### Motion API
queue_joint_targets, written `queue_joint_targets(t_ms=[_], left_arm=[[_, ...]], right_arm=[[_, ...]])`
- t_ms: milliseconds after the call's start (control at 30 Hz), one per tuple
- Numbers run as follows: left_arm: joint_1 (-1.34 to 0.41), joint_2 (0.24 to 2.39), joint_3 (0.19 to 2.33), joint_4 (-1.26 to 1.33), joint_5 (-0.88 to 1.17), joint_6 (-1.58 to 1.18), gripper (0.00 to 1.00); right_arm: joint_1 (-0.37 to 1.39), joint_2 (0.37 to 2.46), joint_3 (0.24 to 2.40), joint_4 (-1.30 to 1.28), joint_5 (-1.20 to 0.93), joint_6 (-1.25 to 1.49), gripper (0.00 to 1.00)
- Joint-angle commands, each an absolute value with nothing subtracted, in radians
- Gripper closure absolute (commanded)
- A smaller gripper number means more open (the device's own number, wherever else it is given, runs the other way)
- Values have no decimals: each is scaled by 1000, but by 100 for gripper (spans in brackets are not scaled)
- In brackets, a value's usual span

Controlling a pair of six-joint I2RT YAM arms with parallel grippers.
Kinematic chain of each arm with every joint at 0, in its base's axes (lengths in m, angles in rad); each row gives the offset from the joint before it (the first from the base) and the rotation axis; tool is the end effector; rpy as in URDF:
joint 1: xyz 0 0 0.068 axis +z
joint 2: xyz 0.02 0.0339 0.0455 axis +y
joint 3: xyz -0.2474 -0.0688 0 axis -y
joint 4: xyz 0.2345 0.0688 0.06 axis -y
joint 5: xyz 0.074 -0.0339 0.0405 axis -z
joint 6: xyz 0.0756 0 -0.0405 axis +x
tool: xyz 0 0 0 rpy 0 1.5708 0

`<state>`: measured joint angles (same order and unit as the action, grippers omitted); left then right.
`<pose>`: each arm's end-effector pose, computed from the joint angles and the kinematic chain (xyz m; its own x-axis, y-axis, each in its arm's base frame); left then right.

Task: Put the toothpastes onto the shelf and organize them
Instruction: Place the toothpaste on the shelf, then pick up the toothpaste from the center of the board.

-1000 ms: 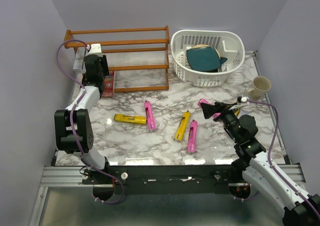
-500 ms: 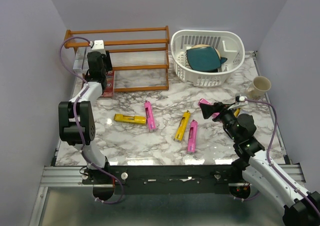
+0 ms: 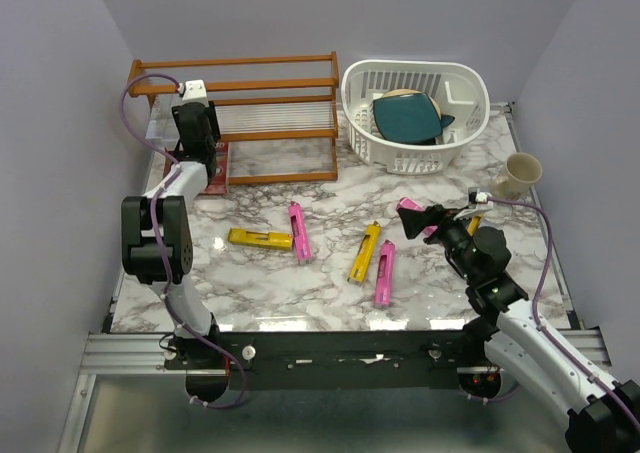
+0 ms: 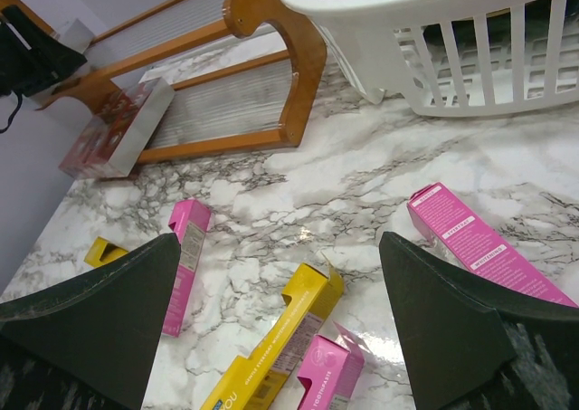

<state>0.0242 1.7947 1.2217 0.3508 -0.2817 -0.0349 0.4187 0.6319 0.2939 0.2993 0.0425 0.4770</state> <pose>0.4469 0.0318 0.2457 -0.2099 -0.0386 -0.9770 -0.3018 0.9530 0.0272 0.1940 0.0828 0.2327 -0.2001 0.4130 -0.8885 -0.3102 0.8335 0.4573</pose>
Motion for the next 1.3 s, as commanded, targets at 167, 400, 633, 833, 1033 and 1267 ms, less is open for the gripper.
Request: queue_joint_targets(t_ms=[167, 400, 633, 833, 1033, 1267], left_arm=[[26, 1816, 1281, 368, -393, -25, 40], [18, 1727, 1232, 385, -276, -80, 40], [11, 1586, 1149, 319, -235, -146, 38], [15, 1456, 1080, 177, -305, -213, 37], [47, 1371, 1063, -1, -284, -374, 32], [120, 1382, 1104, -112, -209, -491, 28]], right_arm=[[416, 623, 298, 319, 29, 459, 0], [416, 611, 298, 316, 25, 459, 0], [416, 595, 290, 319, 31, 459, 0], [416, 580, 284, 321, 34, 462, 0], [414, 561, 282, 314, 35, 463, 0], [416, 557, 284, 313, 31, 463, 0]])
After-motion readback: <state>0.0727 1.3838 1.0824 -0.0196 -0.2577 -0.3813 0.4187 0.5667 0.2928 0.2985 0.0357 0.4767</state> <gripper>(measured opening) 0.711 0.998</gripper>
